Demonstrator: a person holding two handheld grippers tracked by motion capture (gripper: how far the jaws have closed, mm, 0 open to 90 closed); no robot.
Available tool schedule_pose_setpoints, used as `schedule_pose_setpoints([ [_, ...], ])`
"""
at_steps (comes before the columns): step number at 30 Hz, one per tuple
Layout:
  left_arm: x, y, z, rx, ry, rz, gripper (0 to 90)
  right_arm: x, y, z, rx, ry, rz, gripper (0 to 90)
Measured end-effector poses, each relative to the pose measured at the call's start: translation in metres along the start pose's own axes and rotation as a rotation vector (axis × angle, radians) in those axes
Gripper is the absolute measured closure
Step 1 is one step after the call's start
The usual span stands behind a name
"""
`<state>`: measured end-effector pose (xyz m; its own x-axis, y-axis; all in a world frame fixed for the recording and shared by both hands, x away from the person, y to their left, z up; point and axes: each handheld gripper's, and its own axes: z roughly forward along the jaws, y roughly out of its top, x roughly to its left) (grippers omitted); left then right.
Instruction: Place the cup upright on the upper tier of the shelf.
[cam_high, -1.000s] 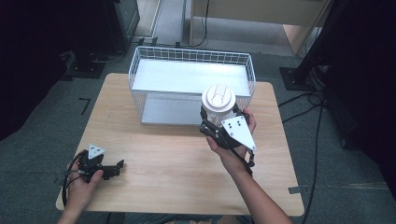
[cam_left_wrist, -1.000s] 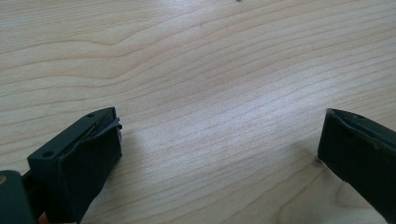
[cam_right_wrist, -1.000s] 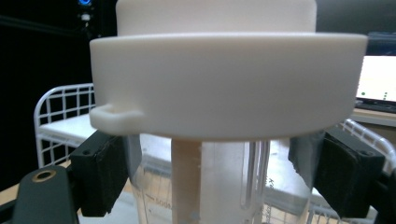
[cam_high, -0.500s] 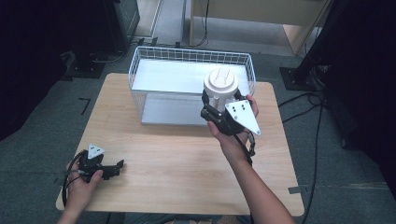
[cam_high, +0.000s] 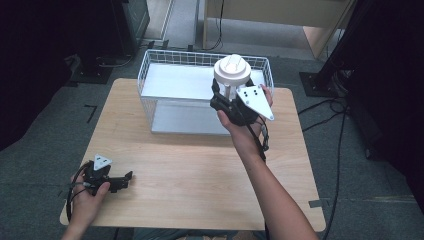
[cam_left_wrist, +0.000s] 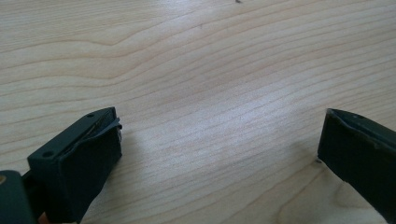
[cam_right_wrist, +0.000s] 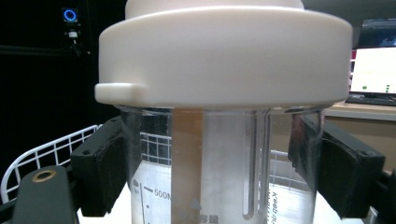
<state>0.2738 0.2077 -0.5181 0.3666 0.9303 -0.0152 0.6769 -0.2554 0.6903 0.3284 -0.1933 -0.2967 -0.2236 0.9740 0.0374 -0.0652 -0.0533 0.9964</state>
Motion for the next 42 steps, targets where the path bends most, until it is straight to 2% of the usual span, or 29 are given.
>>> schedule_pose_setpoints([
  [8,0.0,0.0,0.0,0.0,-0.001,-0.002,0.0,0.001,0.009,0.011,-0.009,-0.018,-0.005,15.4],
  [12,0.0,0.0,0.0,-0.001,-0.001,-0.003,0.0,0.001,0.014,0.023,-0.003,-0.026,-0.028,15.4],
  [16,0.0,0.0,0.0,-0.002,-0.003,-0.005,0.0,0.0,0.016,0.034,0.007,-0.038,-0.012,15.4],
  [23,0.001,0.0,0.0,-0.001,-0.007,-0.005,0.0,-0.004,0.013,0.053,0.032,-0.051,0.022,15.4],
  [37,0.001,-0.001,-0.001,-0.001,0.0,-0.007,0.0,-0.006,0.006,0.09,0.018,-0.072,-0.02,15.3],
  [42,0.001,-0.001,-0.001,-0.001,0.001,-0.006,0.0,-0.006,0.004,0.1,0.024,-0.085,-0.003,15.3],
])
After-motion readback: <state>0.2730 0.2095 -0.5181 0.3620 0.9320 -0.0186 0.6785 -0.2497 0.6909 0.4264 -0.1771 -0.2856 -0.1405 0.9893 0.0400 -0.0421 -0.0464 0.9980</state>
